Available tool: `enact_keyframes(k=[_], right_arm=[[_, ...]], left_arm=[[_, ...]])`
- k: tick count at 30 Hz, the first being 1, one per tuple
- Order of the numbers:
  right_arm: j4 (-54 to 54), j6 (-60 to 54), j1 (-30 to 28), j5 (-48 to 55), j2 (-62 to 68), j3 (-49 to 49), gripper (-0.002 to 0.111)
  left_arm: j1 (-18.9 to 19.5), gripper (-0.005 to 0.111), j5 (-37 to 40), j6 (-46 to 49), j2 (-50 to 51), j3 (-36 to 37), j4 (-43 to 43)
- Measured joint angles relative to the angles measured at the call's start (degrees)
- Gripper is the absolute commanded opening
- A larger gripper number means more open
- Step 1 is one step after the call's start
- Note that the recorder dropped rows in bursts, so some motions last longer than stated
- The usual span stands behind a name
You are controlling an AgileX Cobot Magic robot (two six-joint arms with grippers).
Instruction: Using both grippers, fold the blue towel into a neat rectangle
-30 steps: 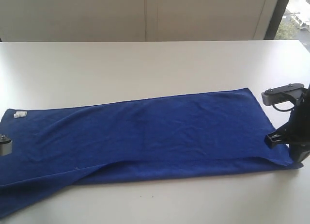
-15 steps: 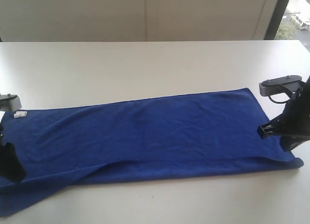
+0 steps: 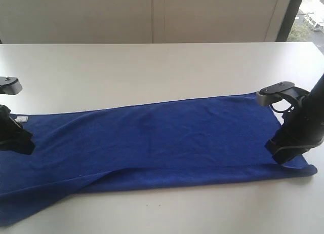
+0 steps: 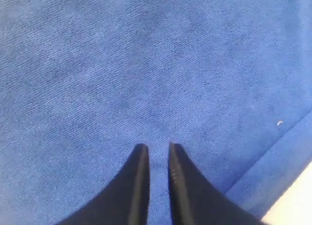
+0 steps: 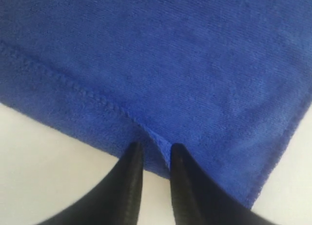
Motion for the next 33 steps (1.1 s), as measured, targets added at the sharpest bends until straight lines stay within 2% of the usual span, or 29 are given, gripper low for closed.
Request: enact_keyframes(k=[12,14,18,22,33], right_arm=[[-2.0,-10.0,0.0,-0.3,0.0,0.0,0.031],[-2.0,-11.4,0.0,-0.3,0.0,0.0,0.031],[-2.0,-12.6,0.0,-0.2,0.0,-0.1,0.031],[-2.0,-14.0,0.0,0.7,0.0,-0.1,0.031],[-2.4,-18.9,0.0,3.0,0.0,-0.1,0.031]], left_arm=[[-0.3,0.000,0.5,3.6,2.7,0.0,-3.8],[-1.2,0.000,0.6,4.2,2.9,0.0,-4.1],[-5.9,0.000,0.8,6.6,4.2,0.0,-4.6],[-9.4,0.000,1.0,7.1,6.1,0.0,-1.9],[-9.9,0.000,0.0,4.7,7.7,-0.1,0.8]])
